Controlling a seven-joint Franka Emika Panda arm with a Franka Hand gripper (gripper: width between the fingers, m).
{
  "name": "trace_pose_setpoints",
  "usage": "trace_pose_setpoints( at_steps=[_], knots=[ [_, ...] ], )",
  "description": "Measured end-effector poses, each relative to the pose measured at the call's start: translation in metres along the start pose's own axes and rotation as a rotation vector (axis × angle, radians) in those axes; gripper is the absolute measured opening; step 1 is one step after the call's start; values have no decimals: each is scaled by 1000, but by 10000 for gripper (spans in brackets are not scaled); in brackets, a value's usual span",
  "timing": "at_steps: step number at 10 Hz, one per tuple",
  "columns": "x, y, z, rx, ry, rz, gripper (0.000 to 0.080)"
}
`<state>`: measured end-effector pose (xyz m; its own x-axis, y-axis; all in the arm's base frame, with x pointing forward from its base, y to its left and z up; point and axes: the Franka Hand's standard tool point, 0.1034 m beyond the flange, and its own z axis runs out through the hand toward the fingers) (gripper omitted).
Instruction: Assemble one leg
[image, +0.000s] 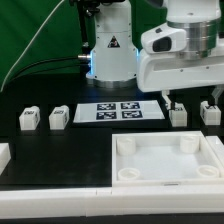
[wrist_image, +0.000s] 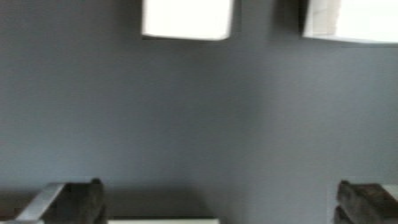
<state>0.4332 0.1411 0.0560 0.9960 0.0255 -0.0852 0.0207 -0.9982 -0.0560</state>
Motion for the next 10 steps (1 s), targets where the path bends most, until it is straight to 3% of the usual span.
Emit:
trace_pose_setpoints(
  at_steps=[3, 7, 9, 10],
  knots=[
    [-10, -26, 6, -4, -9, 9, 649],
    [-17, -24, 7, -21, -83, -13, 649],
    [-21, -23, 8, -42, -266, -4, 649],
    [-25, -30, 16, -41, -306, 18, 649]
  ],
)
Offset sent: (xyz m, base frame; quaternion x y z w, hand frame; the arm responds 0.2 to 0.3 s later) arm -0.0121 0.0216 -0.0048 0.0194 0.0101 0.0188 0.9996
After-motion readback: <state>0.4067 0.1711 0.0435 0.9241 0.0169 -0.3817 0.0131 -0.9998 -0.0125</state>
